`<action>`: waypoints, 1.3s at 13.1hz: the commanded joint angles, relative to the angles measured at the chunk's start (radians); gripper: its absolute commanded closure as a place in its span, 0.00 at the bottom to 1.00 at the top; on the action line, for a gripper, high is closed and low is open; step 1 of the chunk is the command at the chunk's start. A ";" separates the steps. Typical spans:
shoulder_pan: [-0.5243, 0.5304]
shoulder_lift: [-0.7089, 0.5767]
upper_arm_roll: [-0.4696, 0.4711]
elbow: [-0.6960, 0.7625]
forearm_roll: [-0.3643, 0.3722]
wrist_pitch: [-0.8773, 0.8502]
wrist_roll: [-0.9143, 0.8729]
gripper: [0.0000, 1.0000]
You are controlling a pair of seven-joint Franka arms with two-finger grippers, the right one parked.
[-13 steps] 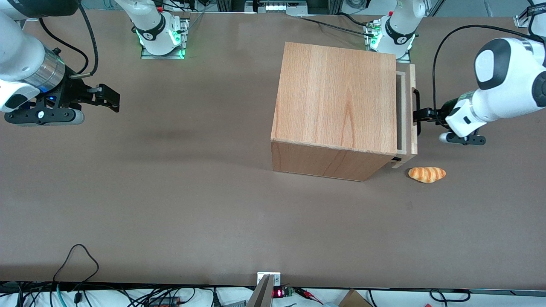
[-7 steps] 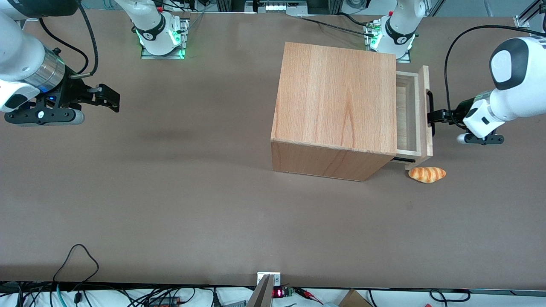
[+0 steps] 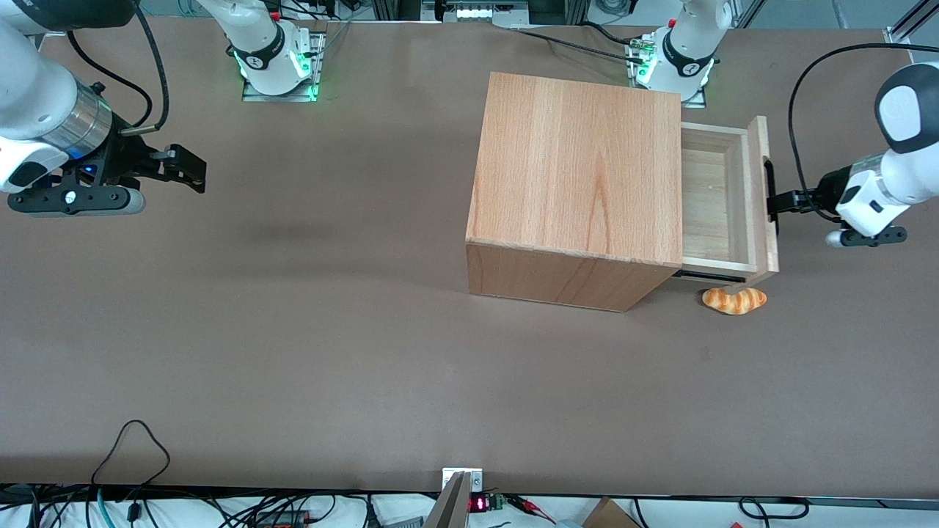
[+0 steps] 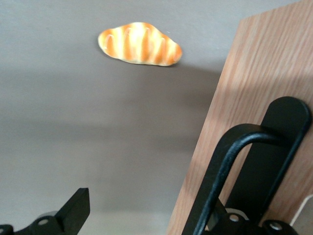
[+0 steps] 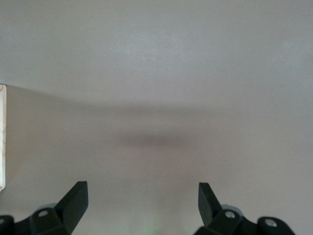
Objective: Open top drawer with left arm
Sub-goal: 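Pull the handle with the left gripper, sliding the drawer out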
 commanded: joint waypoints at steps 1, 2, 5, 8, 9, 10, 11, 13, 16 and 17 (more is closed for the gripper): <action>0.053 0.025 -0.008 0.032 0.038 -0.001 0.015 0.00; 0.057 0.026 -0.006 0.035 0.038 -0.003 0.021 0.00; 0.074 0.036 -0.005 0.040 0.038 -0.003 0.025 0.00; 0.074 0.034 -0.006 0.073 0.038 -0.030 0.024 0.00; 0.074 0.036 -0.008 0.093 0.038 -0.045 0.027 0.00; 0.074 0.034 -0.008 0.100 0.038 -0.050 0.027 0.00; 0.074 0.034 -0.008 0.110 0.038 -0.053 0.030 0.00; 0.076 0.033 -0.005 0.138 0.038 -0.073 0.070 0.00; 0.076 0.030 -0.005 0.198 0.038 -0.136 0.079 0.00; 0.076 0.030 -0.006 0.221 0.038 -0.162 0.081 0.00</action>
